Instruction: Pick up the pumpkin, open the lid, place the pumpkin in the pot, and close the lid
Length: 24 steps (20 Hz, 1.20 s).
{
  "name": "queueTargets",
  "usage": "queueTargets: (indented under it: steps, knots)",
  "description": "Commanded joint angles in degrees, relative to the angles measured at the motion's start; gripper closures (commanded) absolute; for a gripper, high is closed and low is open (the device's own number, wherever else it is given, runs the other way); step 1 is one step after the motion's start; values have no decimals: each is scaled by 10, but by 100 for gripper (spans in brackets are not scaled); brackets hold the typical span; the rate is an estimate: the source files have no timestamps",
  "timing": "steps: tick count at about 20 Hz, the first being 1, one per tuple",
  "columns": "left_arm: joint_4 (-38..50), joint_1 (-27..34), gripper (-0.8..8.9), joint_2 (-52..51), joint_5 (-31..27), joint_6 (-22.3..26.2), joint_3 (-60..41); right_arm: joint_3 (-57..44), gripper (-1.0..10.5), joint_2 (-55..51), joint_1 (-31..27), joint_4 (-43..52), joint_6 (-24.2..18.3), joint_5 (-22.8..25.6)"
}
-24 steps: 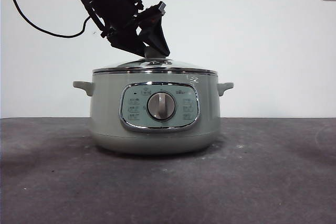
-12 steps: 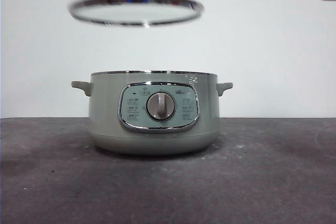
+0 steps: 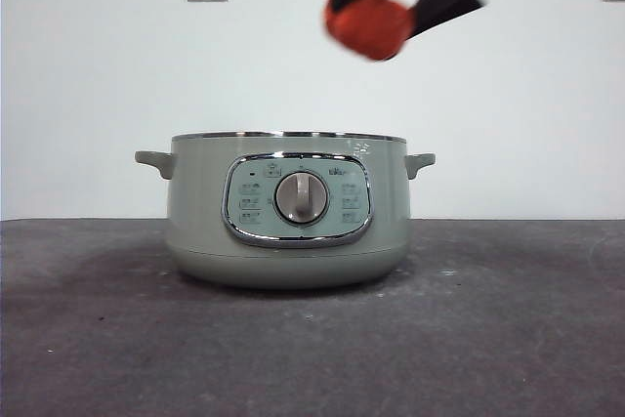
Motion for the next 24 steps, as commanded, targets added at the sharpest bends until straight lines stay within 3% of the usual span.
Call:
queueTargets:
  steps: [1,7,17,18,19,21,24]
  knots:
    - [12,1,821,-29,5,7,11,56,959,82,16,2,-19,0]
    - [-17,1,822,-53,5,6,11,129,959,238,39,41,-50,10]
    - [-24,1,822,-54,7,7,11,129,958,314,53,27,-81,66]
    - [-24,1,822,-54,7,7,11,129,910,314,53,24,-80,64]
    - [-24,1,822,-54,7,7,11,129,746,314,54,23,-78,64]
    - [-23,1,822,-52,7,7,11,130,298,310,56,23,-73,64]
    - [-9,1,822,-40,9,7,11,134,284,278,56,28,-71,66]
